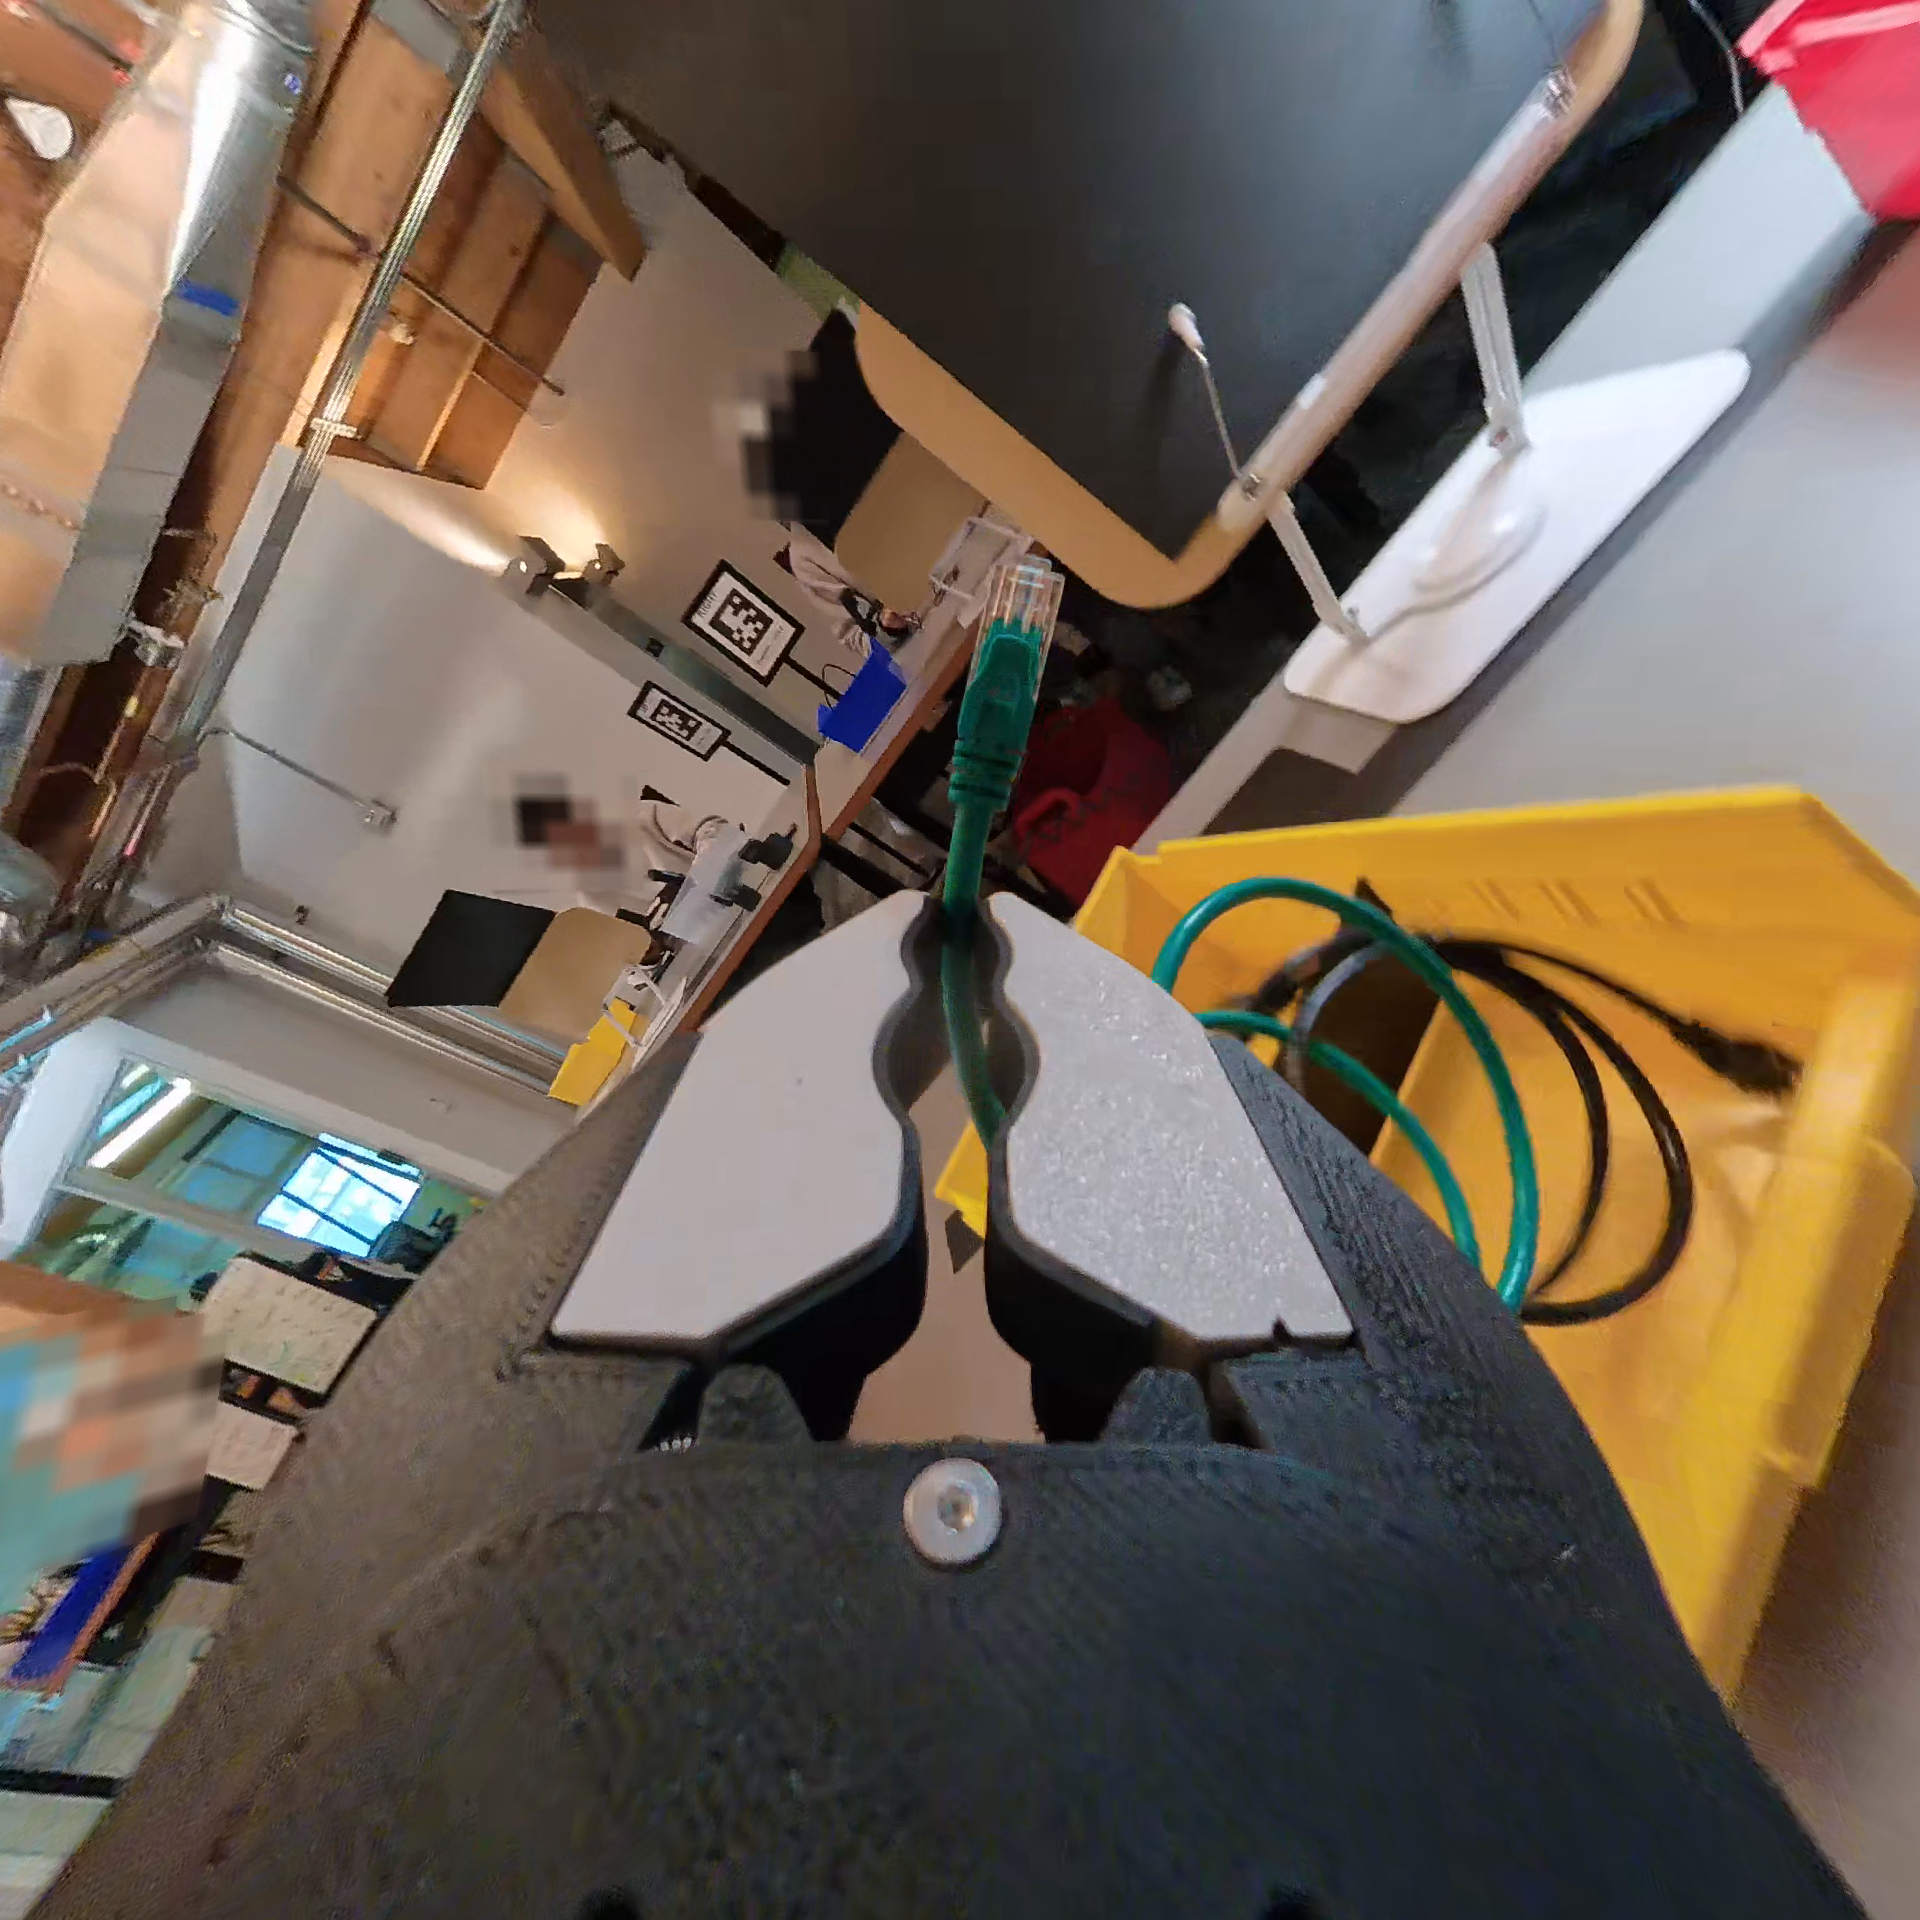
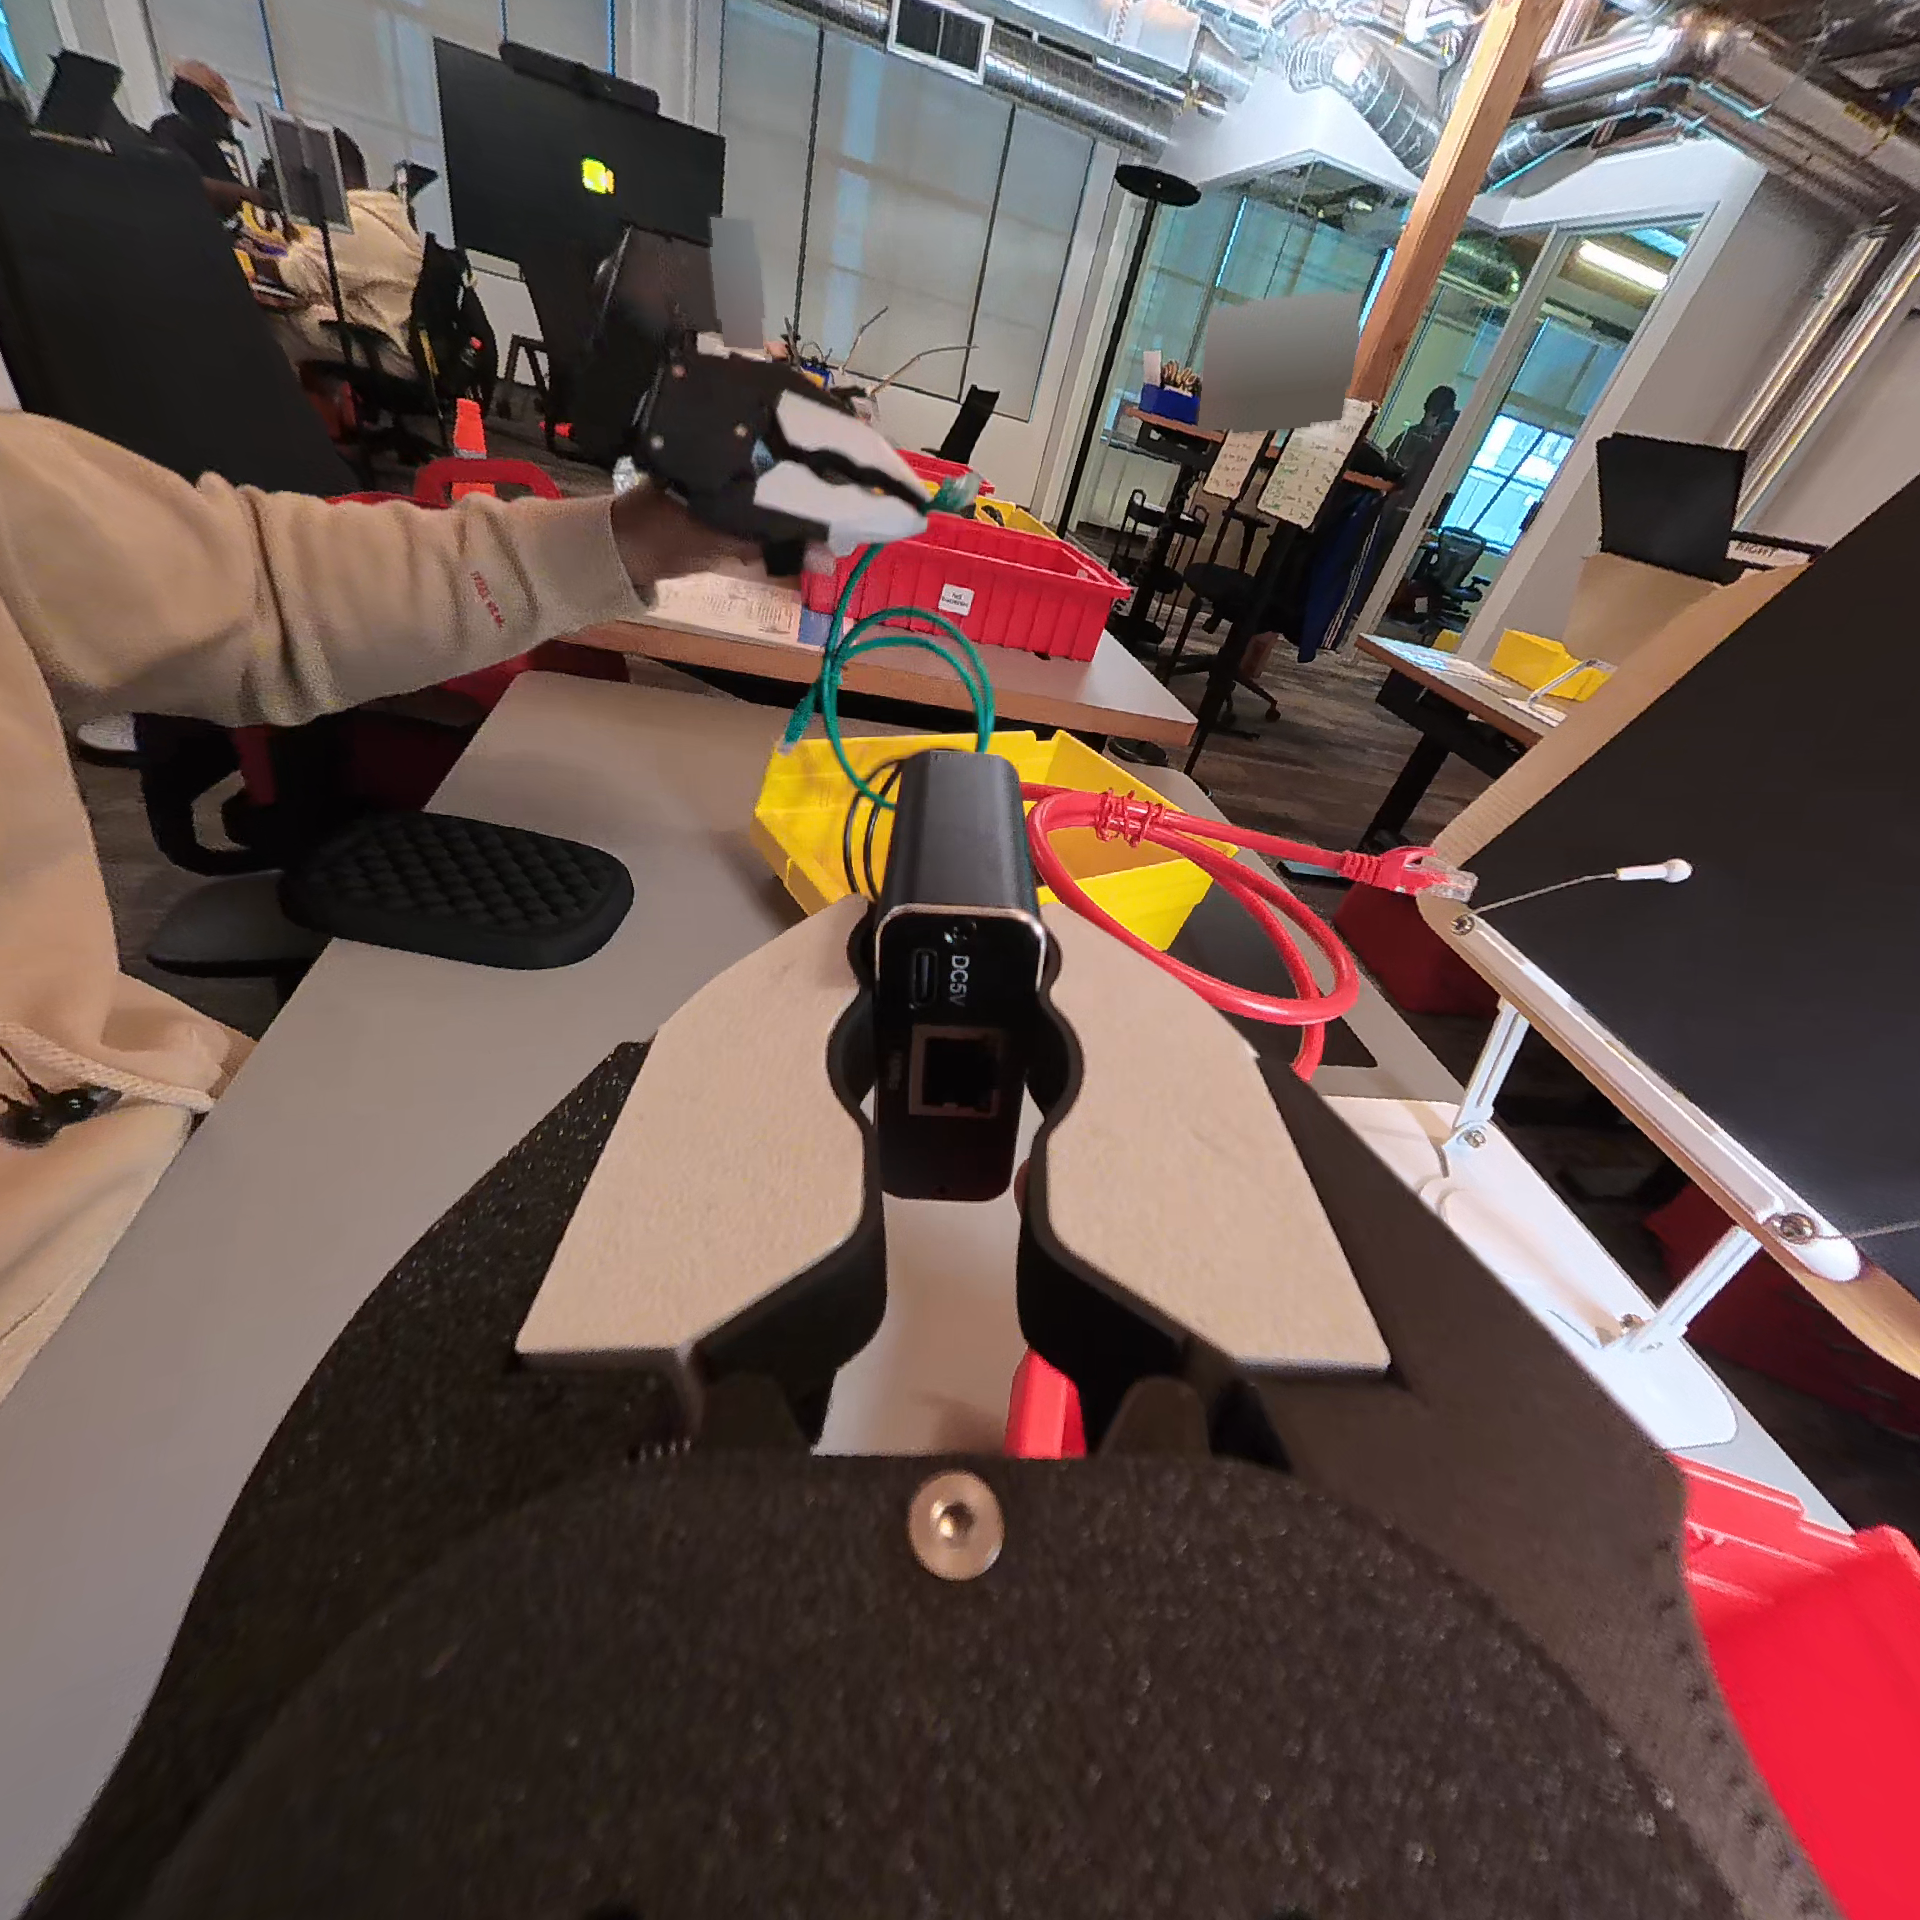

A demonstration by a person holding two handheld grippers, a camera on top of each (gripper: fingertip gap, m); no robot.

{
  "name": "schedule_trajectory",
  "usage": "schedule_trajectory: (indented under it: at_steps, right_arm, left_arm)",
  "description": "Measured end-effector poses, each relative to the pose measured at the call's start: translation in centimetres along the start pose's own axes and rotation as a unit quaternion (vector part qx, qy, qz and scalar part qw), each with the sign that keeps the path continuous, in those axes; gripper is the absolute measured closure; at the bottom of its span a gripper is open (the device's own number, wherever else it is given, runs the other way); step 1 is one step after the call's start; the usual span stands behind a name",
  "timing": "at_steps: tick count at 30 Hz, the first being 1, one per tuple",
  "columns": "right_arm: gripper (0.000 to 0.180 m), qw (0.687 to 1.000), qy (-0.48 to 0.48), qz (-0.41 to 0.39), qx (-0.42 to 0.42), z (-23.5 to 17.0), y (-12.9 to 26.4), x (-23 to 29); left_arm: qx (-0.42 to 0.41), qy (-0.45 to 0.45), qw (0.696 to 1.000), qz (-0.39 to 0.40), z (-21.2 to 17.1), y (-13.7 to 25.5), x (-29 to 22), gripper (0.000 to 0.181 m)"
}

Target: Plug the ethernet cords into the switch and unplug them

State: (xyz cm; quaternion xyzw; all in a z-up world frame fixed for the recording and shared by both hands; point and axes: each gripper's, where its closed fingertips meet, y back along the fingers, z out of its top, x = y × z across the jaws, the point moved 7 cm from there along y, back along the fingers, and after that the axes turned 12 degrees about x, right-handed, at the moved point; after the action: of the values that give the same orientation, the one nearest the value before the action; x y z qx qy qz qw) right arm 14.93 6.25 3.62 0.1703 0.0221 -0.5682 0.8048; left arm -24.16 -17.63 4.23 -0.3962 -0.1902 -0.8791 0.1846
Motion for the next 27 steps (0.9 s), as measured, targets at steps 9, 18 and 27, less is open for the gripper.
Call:
schedule_trajectory:
  at_steps: [9, 18, 27]
  right_arm:
    - [0.155, 1.000, 0.003, -0.006, -0.008, 0.3, 0.8, -0.1]
    - [0.155, 1.000, 0.001, 0.012, -0.013, 0.3, 0.6, 0.1]
    - [0.155, 0.999, -0.011, 0.036, -0.008, -1.1, -0.5, 0.8]
  left_arm:
    - [-0.010, 0.084, 0.983, -0.163, 4.6, 1.4, 4.4, 0.175]
    - [0.041, 0.126, 0.741, -0.659, 6.2, 3.0, -11.6, 0.175]
    - [0.125, 0.022, 0.725, -0.677, 4.6, -2.8, -29.6, 0.175]
